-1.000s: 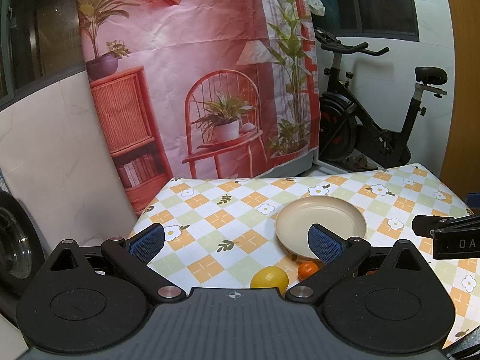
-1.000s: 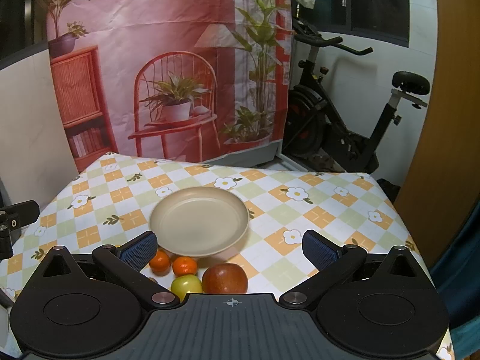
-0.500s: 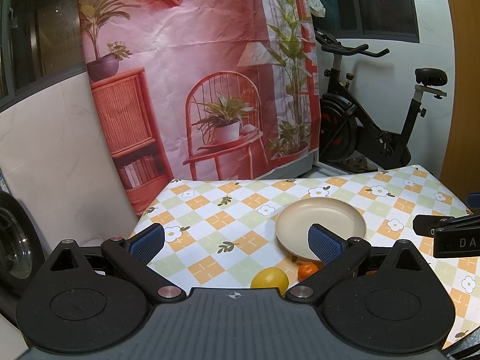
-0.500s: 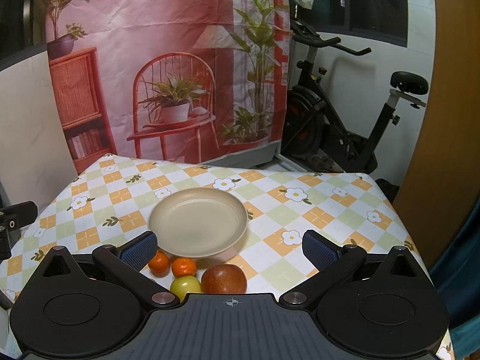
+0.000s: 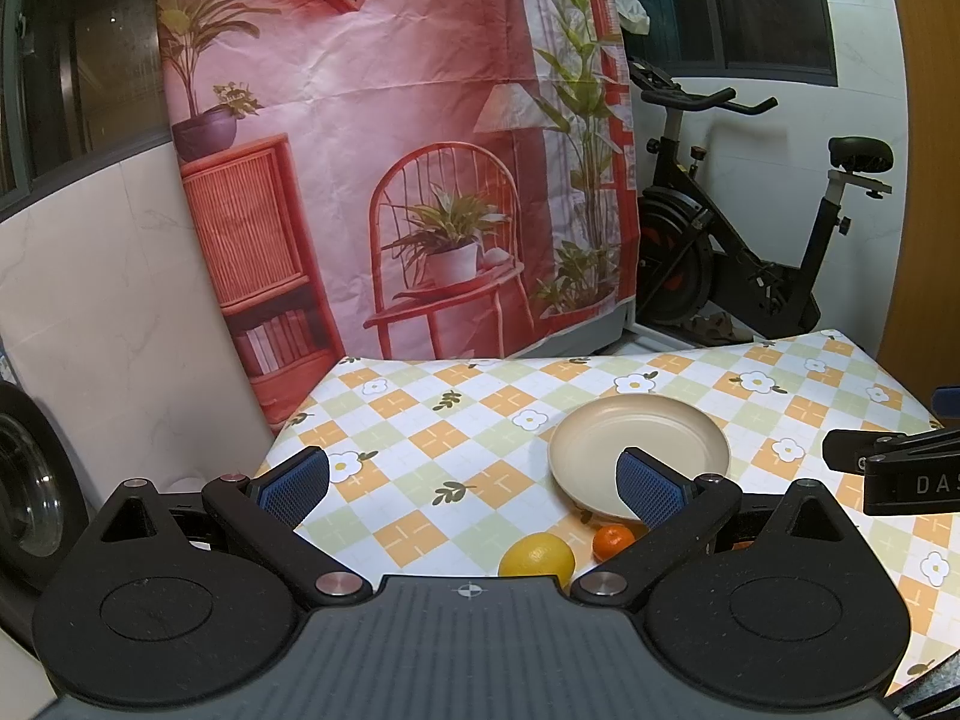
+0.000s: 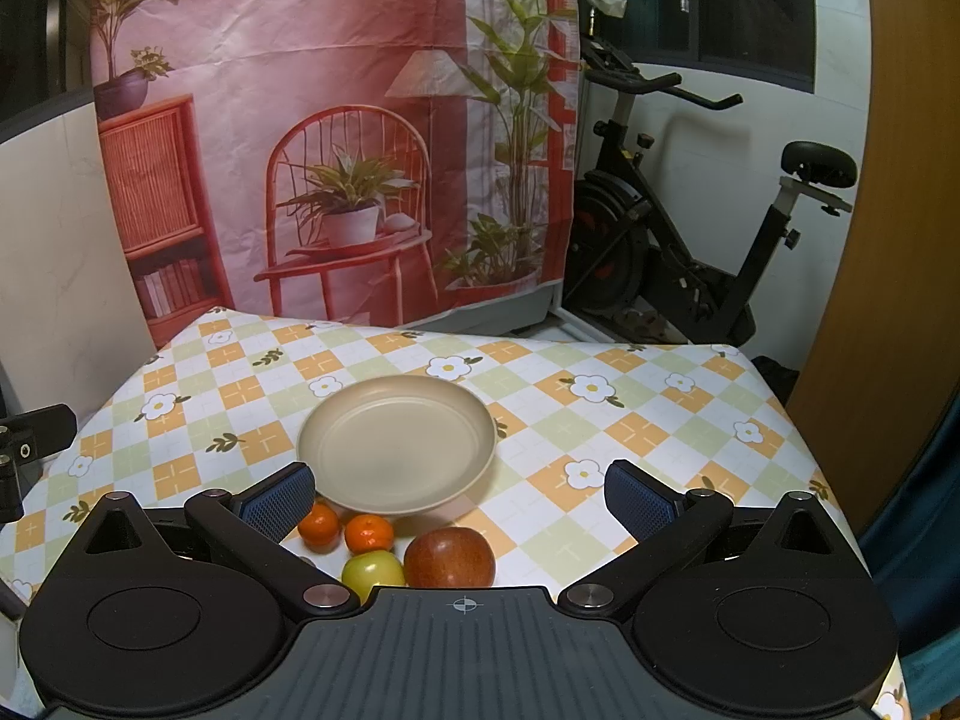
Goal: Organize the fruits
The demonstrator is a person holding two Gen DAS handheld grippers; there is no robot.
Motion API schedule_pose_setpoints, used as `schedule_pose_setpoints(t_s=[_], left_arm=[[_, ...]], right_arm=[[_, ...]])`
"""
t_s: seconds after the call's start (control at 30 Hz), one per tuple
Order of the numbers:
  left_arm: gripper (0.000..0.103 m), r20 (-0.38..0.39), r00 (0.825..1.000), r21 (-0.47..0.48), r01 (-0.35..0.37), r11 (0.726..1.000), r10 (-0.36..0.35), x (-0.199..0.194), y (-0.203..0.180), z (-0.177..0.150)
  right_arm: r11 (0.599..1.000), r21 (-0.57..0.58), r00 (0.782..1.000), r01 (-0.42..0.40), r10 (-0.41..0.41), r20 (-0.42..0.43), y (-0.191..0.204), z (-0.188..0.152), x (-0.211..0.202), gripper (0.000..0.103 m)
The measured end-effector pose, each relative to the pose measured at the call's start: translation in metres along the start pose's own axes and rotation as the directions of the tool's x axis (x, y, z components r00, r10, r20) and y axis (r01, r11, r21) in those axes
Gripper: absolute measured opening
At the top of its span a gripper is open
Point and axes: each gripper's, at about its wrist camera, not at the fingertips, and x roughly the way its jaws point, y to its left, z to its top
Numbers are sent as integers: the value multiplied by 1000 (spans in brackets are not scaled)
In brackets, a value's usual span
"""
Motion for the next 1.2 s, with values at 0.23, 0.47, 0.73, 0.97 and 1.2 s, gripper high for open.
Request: schedule_pose_setpoints(t_s=[0.23, 0.47, 0.73, 0.97, 1.2], left_arm=[[103, 0, 1000, 0, 0, 1000, 0, 0, 0, 0], [103, 0, 1000, -1, 1, 1000, -1, 0, 0, 0], [103, 0, 1000, -1, 1, 1000, -1, 0, 0, 0], [103, -15, 1000, -7, 11, 1000, -11, 1, -5, 0], [102, -33, 999, -36, -5, 999, 4, 18, 6, -1]], right_arm=[[1000, 0, 1000, 0, 0, 1, 1, -1, -1, 102], [1000, 1, 1000, 0, 0, 1, 1, -1, -1, 102], [1000, 1, 1000, 0, 0, 1, 1, -1, -1, 102], [1000, 4, 1000, 1, -1, 1, -2, 2, -3, 102], [999, 18, 999, -39, 38, 29, -15, 5, 0, 103]])
